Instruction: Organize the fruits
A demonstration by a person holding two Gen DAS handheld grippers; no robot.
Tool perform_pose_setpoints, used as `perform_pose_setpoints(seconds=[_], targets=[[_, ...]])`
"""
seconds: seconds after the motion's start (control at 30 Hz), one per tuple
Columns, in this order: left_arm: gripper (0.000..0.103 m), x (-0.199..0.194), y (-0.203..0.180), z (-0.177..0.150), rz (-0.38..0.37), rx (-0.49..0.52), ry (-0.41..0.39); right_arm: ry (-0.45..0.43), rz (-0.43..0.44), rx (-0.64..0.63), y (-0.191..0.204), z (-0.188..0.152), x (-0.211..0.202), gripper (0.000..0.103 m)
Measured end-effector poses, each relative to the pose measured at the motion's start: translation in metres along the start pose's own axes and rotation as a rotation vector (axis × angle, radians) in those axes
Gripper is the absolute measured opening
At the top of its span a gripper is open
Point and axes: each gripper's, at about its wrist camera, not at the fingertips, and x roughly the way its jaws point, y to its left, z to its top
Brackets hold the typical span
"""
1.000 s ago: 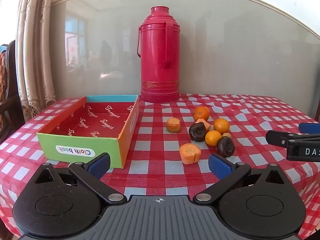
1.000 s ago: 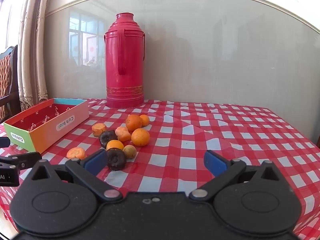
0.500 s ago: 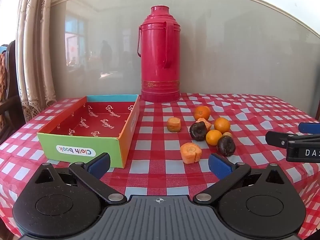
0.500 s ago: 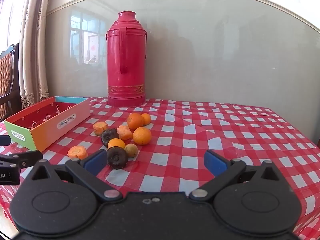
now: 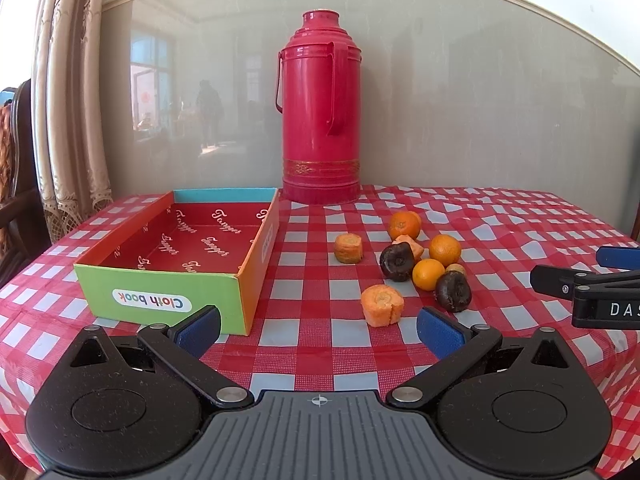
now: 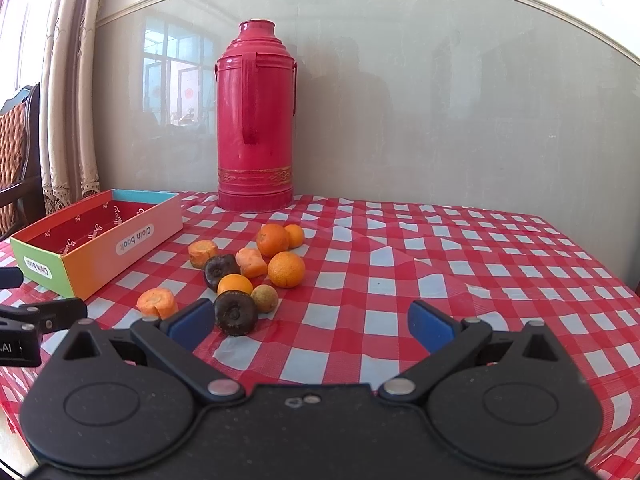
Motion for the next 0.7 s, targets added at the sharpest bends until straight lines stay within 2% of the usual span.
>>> perform_pose_setpoints(seconds=[0.7], targets=[[0.103,0.0012,-0.0005,-0.0006,-0.001,-0.001,0.001,0.003,0.002,-0.006,0.0005,-0.0004,0.0005,0.097]])
